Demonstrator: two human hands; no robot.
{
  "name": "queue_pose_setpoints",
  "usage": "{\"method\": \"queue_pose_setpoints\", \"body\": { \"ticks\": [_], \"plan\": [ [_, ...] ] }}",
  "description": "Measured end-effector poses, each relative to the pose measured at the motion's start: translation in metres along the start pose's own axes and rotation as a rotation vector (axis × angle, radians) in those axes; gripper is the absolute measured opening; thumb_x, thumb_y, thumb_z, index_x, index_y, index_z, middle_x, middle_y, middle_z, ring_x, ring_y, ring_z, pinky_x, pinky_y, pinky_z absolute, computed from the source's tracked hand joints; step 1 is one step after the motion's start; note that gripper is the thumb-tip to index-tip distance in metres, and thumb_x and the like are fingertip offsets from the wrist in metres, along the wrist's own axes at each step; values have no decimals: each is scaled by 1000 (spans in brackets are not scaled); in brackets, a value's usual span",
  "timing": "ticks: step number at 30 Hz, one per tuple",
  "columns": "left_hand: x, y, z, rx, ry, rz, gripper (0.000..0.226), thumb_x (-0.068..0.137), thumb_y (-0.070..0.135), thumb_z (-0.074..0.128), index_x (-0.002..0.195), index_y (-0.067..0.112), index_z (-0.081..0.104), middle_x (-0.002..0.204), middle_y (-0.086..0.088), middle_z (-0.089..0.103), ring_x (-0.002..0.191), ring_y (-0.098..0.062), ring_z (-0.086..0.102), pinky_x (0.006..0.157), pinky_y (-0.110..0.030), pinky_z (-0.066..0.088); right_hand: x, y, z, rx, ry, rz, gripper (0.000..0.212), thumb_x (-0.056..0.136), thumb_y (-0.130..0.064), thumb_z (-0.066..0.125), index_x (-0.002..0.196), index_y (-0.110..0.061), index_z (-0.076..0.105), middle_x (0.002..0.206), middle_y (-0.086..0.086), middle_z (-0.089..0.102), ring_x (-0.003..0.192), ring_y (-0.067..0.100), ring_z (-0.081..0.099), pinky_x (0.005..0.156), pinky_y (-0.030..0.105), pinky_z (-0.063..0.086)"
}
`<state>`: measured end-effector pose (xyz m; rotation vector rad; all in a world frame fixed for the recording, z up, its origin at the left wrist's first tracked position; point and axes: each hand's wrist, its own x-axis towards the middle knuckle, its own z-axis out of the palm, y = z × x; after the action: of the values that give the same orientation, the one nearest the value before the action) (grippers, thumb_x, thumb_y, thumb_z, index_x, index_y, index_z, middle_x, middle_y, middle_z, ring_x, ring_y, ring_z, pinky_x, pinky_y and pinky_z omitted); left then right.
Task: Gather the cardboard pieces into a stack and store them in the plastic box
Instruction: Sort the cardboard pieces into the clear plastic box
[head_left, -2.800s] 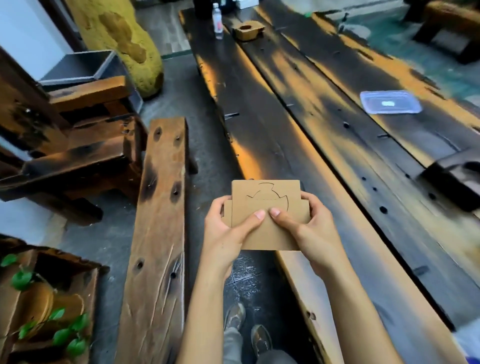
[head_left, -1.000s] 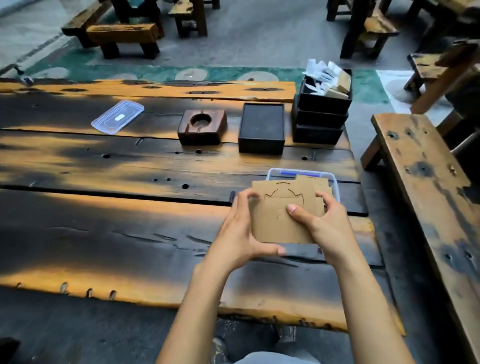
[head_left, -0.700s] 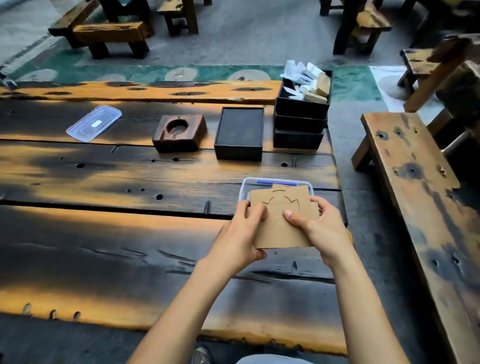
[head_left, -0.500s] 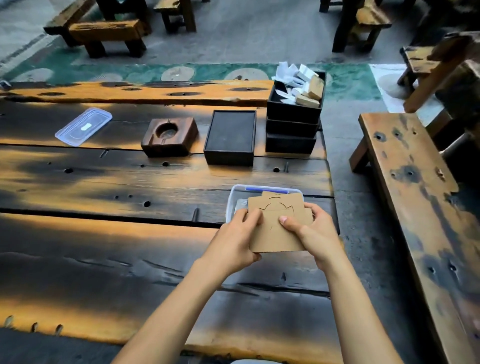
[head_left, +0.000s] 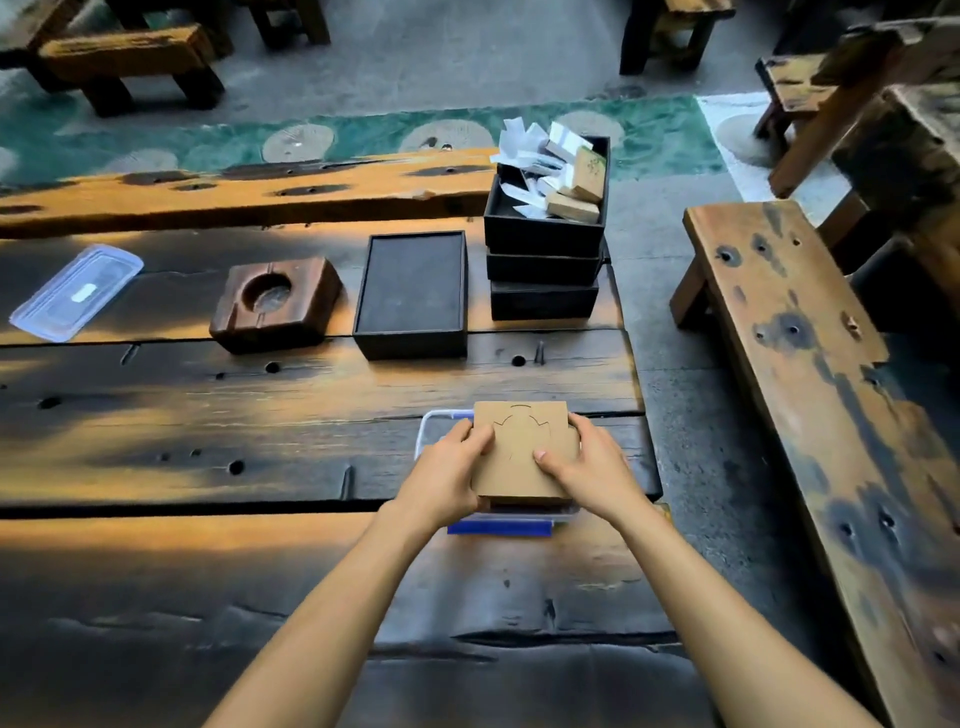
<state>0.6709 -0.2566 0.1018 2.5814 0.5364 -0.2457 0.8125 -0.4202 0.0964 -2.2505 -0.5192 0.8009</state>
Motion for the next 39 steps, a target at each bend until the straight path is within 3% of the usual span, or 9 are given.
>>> {"method": "queue_pose_setpoints", "body": {
  "ticks": [10,15,18,23,25,27,31,34,39],
  "plan": [
    [62,-34,50,21,-161,-42,78,67,31,91,125,20,40,125,-3,48,105,-31,59,87,-44,55,61,29,25,-439,-30,15,73,85,-63,56,142,-21,39,137,5,62,122,34,49,103,46,37],
    [64,-44,70,14,-185,-40,71,70,25,88,120,22,37,127,-3,46,105,-35,61,83,-47,57,60,39,33,-529,-1,-53,74,89,-65,51,145,-17,39,134,6,62,118,31,49,103,46,40],
    [66,-47,80,25,-193,-61,76,73,24,85,130,24,35,140,-4,40,105,-39,63,82,-48,58,57,45,41,-602,32,-80,77,92,-65,47,148,-13,39,134,6,61,118,28,47,100,42,43],
    [61,-42,95,23,-122,-119,69,77,10,71,132,27,33,152,-1,30,94,-41,63,69,-48,59,50,53,49,-537,65,-82,79,94,-59,56,153,-11,35,140,6,51,117,30,42,91,44,53],
    [61,-40,99,-53,-111,-139,69,76,16,76,128,29,33,155,1,25,95,-41,64,73,-48,59,48,56,49,-505,101,-96,73,91,-54,63,149,-16,39,140,10,44,119,31,41,85,48,56],
    [60,-40,98,-210,-108,-181,70,66,38,87,112,35,35,154,7,22,104,-32,61,83,-45,57,49,58,48,-482,111,-76,68,88,-54,67,143,-22,43,138,10,40,121,32,39,80,47,57],
    [59,-49,98,-644,-86,-351,77,60,64,87,103,40,28,126,9,48,105,-14,59,88,-38,57,55,61,45,-457,85,-16,64,87,-59,65,139,-31,40,131,6,37,123,29,39,83,47,54],
    [65,-55,94,-1026,-56,-578,82,61,60,89,112,39,28,120,-5,64,102,-15,71,83,-35,63,55,61,45,-438,81,9,64,87,-61,64,140,-34,38,129,5,36,122,28,38,83,47,53],
    [81,-57,88,-1187,-146,-773,112,53,33,97,139,24,28,126,-13,66,108,-28,70,97,-43,57,59,62,46,-384,68,34,64,86,-57,69,138,-35,39,129,5,38,120,29,39,90,45,50]
  ]
}}
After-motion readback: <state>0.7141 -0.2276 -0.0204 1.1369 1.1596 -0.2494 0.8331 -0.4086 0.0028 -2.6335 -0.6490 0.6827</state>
